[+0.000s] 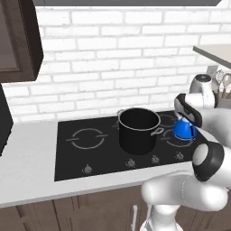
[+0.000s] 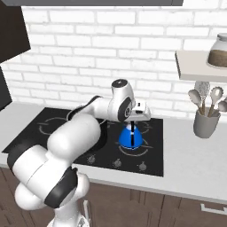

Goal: Pick the kettle from the counter and place it on a stove burner. Then turn the burner on.

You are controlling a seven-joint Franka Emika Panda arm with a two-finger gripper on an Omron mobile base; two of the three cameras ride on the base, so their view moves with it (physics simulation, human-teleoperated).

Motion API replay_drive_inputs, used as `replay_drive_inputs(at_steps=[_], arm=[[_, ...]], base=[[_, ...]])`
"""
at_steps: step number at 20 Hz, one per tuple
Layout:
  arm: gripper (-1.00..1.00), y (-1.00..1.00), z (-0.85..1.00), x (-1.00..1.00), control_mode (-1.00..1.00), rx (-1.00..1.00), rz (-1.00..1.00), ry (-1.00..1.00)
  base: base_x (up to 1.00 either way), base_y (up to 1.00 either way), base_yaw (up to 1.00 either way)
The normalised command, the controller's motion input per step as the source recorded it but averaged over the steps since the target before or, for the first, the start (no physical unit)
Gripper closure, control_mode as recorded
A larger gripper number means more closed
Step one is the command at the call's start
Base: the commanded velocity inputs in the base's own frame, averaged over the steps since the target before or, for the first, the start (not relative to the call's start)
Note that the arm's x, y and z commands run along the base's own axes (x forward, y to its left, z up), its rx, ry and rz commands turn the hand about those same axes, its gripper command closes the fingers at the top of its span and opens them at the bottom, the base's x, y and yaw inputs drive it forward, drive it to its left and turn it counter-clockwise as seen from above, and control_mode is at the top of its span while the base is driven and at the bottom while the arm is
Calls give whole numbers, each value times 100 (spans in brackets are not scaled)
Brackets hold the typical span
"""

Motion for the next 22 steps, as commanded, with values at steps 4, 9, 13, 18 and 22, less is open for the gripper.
replay_drive_inputs(at_steps=[4,9,13,18,22], arm=[[100,0,-23,39,-100,-1,0,-5],[100,0,-29,12,-100,0,0,-1],[100,0,-50,0,-100,1,0,0],[100,0,-39,0,-100,3,0,-1],[100,0,-9,1,-100,1,0,-8]], base=[[0,0,0],[0,0,0],[0,0,0],[0,0,0],[0,0,0]])
